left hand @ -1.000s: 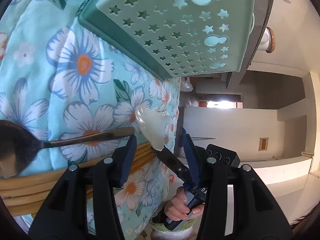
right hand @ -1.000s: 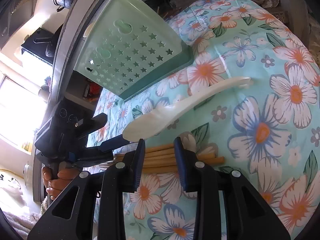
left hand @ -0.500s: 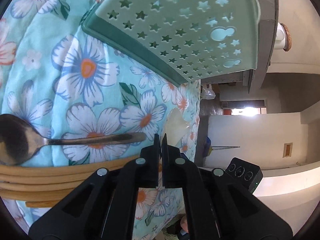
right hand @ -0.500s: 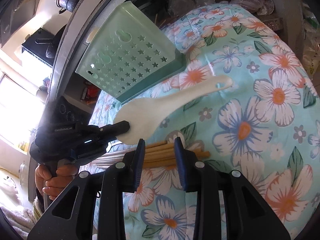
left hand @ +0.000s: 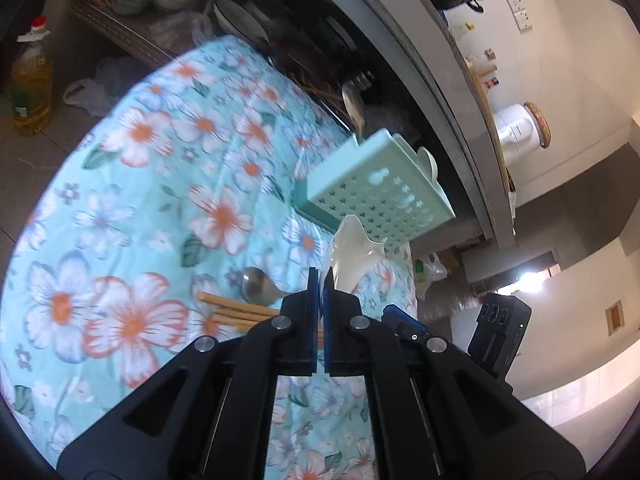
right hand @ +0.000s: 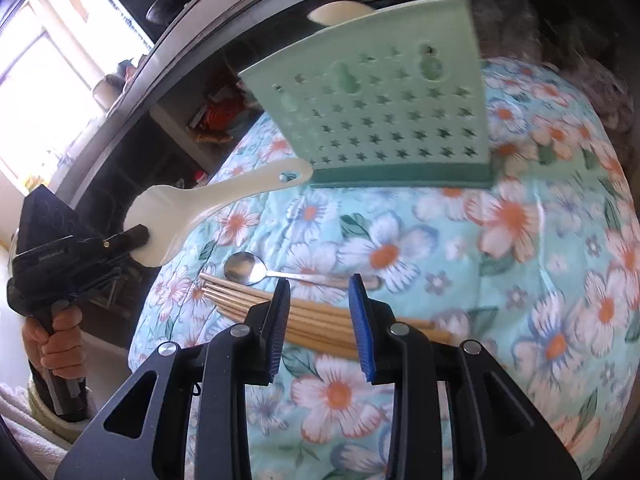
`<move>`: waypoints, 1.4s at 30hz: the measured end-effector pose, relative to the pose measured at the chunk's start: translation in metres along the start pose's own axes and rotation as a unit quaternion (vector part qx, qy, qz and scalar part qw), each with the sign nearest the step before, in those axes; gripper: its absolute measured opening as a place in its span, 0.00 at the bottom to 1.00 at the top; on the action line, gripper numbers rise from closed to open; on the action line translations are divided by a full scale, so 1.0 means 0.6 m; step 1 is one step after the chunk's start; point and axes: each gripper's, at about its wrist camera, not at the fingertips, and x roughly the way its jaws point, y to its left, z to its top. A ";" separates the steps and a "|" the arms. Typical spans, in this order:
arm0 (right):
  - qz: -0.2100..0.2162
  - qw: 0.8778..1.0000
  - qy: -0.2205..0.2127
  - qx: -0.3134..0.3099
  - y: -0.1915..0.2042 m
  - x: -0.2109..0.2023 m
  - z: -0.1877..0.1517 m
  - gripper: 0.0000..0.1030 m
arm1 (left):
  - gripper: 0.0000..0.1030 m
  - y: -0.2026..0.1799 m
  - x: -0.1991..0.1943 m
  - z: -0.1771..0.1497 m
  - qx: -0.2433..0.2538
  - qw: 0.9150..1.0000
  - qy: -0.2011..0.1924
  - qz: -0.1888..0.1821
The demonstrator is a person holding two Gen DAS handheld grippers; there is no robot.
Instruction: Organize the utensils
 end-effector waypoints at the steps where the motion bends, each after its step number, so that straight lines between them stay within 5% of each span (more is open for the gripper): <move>1: 0.000 1.000 0.006 -0.018 0.014 0.014 0.010 0.30 | 0.00 0.009 -0.017 0.003 -0.001 1.000 -0.014 0.007; 8: -0.004 0.985 0.076 -0.157 0.100 0.135 0.043 0.36 | 0.00 0.051 -0.063 0.022 -0.009 0.997 -0.070 0.034; 20: 0.018 0.934 0.199 -0.295 0.160 0.202 0.028 0.40 | 0.00 0.100 -0.055 0.023 -0.038 0.997 -0.065 0.028; 27: -0.008 0.920 0.186 -0.344 0.193 0.216 0.020 0.37 | 0.00 0.097 -0.063 0.022 -0.032 0.996 -0.078 0.038; 33: -0.028 0.935 0.138 -0.327 0.186 0.182 0.007 0.36 | 0.00 0.091 -0.071 0.024 -0.022 0.995 -0.089 0.045; 42: -0.024 0.985 -0.016 -0.172 0.086 0.048 0.066 0.35 | 0.00 0.016 -0.106 0.036 0.056 0.987 -0.141 0.046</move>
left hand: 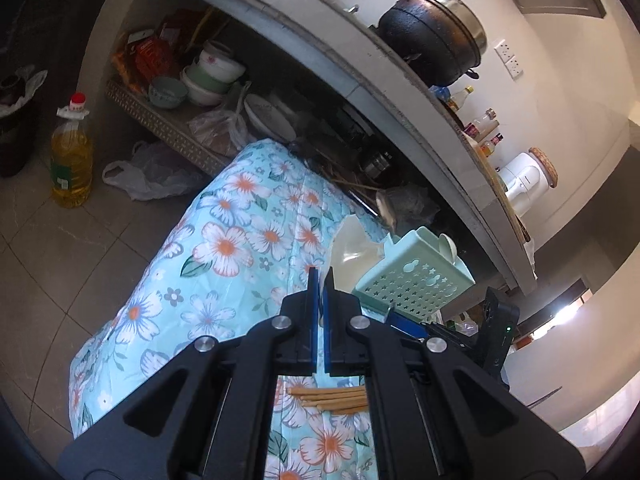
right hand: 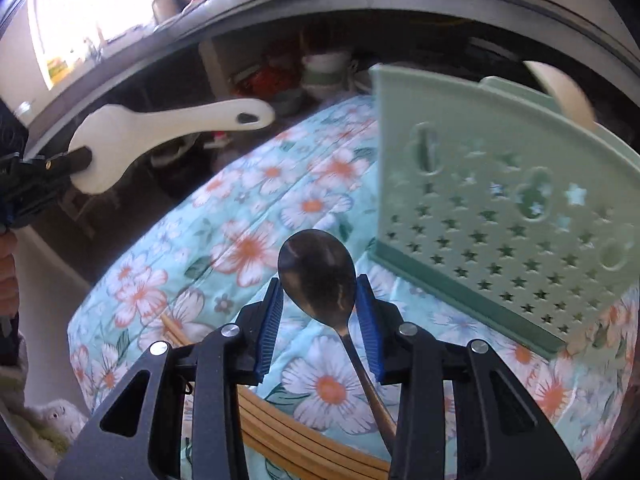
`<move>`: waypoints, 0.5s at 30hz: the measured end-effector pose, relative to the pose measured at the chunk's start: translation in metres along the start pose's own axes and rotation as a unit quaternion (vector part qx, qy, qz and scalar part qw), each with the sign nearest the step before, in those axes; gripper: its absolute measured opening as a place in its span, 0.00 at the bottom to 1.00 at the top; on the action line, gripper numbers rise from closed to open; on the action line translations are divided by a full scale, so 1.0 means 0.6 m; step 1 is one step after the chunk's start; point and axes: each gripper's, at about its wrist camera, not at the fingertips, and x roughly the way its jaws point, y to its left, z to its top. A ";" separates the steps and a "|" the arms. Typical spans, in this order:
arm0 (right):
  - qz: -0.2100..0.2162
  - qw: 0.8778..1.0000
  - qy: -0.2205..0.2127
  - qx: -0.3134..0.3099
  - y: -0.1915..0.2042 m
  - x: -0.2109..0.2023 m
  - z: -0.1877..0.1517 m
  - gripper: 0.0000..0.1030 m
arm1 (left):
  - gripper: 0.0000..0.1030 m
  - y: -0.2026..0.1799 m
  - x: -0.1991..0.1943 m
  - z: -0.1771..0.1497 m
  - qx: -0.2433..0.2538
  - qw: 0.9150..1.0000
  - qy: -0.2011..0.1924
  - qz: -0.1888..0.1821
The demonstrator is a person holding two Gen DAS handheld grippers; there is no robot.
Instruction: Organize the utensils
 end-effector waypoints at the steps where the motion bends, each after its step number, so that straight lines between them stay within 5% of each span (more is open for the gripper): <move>1: -0.001 1.000 -0.016 0.017 -0.012 -0.014 0.000 0.35 | 0.00 -0.011 -0.003 0.005 0.012 1.000 -0.006 0.000; 9: -0.029 0.985 -0.127 0.115 -0.092 -0.139 -0.011 0.34 | 0.00 -0.126 -0.003 0.067 0.141 0.989 -0.049 0.015; 13: -0.032 0.979 -0.147 0.136 -0.103 -0.169 -0.024 0.34 | 0.00 -0.203 0.019 0.093 0.252 0.965 -0.053 0.052; 14: -0.035 0.978 -0.151 0.141 -0.107 -0.177 -0.028 0.18 | 0.00 -0.223 0.028 0.098 0.281 0.957 -0.046 0.057; 15: -0.033 0.977 -0.149 0.147 -0.110 -0.177 -0.030 0.17 | 0.00 -0.239 0.036 0.100 0.301 0.951 -0.040 0.063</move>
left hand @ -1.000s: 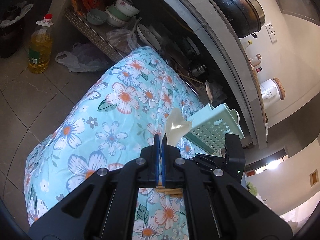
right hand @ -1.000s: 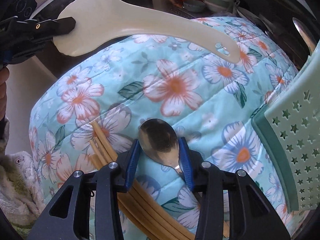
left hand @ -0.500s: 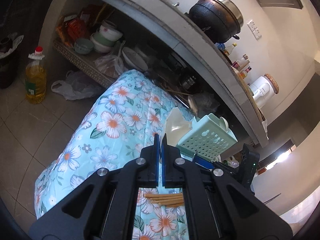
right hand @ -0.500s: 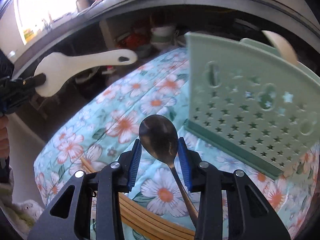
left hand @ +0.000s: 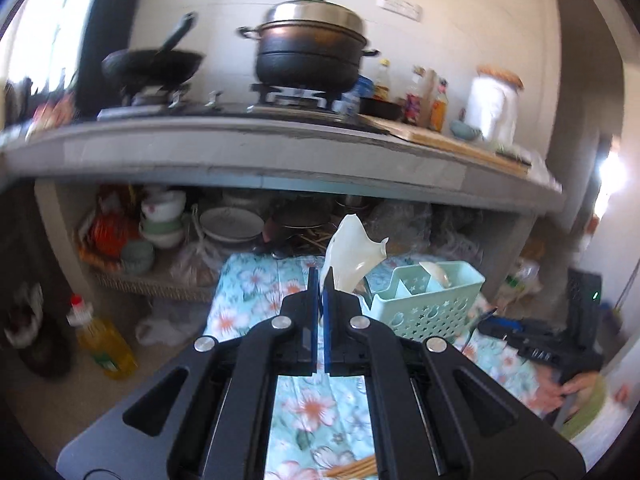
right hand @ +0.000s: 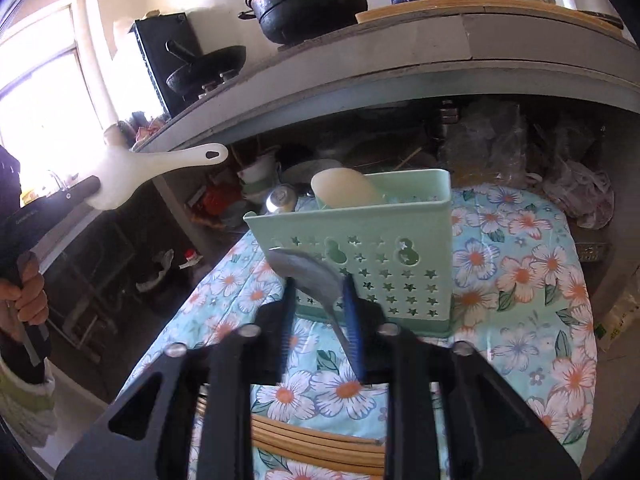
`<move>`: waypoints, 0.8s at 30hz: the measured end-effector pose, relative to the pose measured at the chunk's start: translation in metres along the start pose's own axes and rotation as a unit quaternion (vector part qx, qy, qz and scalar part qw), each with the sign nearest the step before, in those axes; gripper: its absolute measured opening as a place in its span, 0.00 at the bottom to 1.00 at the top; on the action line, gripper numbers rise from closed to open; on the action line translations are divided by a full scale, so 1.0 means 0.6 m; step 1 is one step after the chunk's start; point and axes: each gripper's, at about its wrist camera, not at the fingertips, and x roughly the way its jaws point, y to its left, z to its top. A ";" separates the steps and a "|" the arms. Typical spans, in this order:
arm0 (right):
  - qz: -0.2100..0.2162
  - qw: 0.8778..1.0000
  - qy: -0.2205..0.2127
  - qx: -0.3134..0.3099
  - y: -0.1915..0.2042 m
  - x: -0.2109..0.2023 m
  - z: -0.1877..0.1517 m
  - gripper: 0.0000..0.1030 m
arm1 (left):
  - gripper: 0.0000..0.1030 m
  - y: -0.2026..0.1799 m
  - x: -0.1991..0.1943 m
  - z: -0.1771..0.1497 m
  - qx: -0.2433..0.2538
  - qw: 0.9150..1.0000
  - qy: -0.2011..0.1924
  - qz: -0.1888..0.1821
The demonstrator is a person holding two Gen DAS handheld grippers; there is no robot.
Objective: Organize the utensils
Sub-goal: 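Carry the metal spoon into the green caddy and open the right gripper, then hold the white spoon above the caddy with the left while the right grasps another metal spoon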
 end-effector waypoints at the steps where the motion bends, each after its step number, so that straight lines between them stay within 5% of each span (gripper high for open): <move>1: 0.003 1.000 -0.002 0.007 -0.002 0.000 -0.001 0.17 | 0.00 -0.012 0.009 0.010 0.022 1.000 0.007 0.003; 8: 0.011 0.999 -0.013 0.028 -0.028 0.001 -0.011 0.15 | 0.00 -0.056 0.069 0.037 0.071 0.995 0.064 0.010; 14: 0.071 0.996 0.046 0.038 -0.032 0.043 -0.035 0.15 | 0.00 -0.048 0.071 0.033 0.042 0.997 0.067 0.008; 19: 0.072 0.990 0.110 -0.056 0.027 0.101 -0.052 0.26 | 0.00 -0.025 0.069 0.022 0.002 0.998 0.070 0.000; 21: 0.083 0.982 0.134 -0.105 0.061 0.130 -0.057 0.39 | 0.00 -0.015 0.066 0.017 -0.010 0.998 0.069 -0.001; 24: 0.074 0.969 0.161 -0.171 0.110 0.181 -0.065 0.42 | 0.00 -0.003 0.061 0.009 -0.023 0.997 0.067 -0.004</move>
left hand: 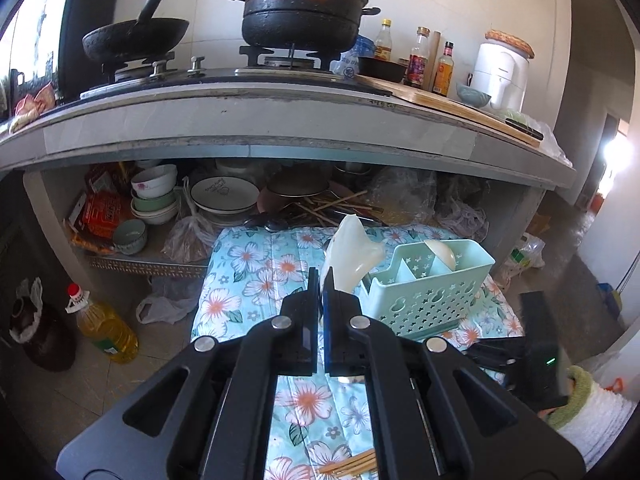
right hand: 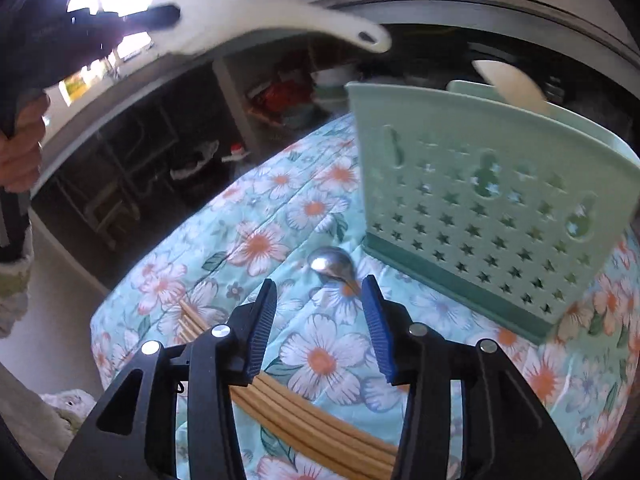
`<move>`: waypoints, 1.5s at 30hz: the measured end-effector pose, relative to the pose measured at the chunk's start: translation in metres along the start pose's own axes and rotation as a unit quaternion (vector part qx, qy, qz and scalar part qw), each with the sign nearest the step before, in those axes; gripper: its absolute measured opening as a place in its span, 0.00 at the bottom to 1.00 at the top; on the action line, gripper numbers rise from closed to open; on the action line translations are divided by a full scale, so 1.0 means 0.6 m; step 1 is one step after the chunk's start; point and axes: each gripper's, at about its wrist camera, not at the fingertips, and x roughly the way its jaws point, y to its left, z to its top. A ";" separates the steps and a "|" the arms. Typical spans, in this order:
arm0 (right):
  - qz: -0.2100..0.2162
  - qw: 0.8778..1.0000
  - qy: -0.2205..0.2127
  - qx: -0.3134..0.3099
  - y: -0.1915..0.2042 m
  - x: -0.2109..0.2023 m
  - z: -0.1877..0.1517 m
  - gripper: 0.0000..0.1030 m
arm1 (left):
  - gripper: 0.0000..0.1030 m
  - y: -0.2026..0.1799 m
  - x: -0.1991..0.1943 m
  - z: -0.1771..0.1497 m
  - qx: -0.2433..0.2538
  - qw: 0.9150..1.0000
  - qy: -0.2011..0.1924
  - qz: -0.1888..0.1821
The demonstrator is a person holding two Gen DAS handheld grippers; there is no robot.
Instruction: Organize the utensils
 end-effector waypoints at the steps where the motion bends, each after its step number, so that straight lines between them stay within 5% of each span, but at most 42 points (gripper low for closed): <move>1: -0.004 1.000 0.010 -0.013 0.007 0.018 0.008 0.43 | 0.00 0.004 -0.002 -0.002 -0.003 1.000 -0.002 -0.002; 8: -0.040 0.996 0.070 -0.042 0.005 0.136 0.043 0.42 | 0.00 0.038 -0.020 -0.004 -0.022 1.000 -0.017 -0.006; 16: -0.108 0.984 0.077 -0.118 0.037 0.174 0.029 0.42 | 0.00 0.085 -0.012 -0.015 -0.054 0.998 -0.012 -0.008; 24: -0.120 0.983 0.069 -0.119 0.043 0.143 0.021 0.29 | 0.00 0.094 -0.010 -0.024 -0.060 0.998 -0.011 -0.018; 26: -0.115 0.986 0.062 -0.105 0.039 0.126 0.021 0.12 | 0.00 0.091 -0.010 -0.025 -0.057 0.998 -0.012 -0.021; 35: -0.106 0.992 0.037 -0.059 0.021 0.087 0.005 0.07 | 0.00 0.040 -0.006 -0.006 0.005 1.000 -0.021 -0.008; 40: -0.101 0.994 -0.008 -0.035 0.018 0.037 -0.004 0.05 | 0.00 0.013 0.000 0.003 0.039 0.999 -0.015 0.002; 45: -0.102 0.992 -0.066 -0.009 0.008 -0.030 -0.002 0.04 | 0.00 -0.035 0.016 0.024 0.125 0.992 0.002 0.037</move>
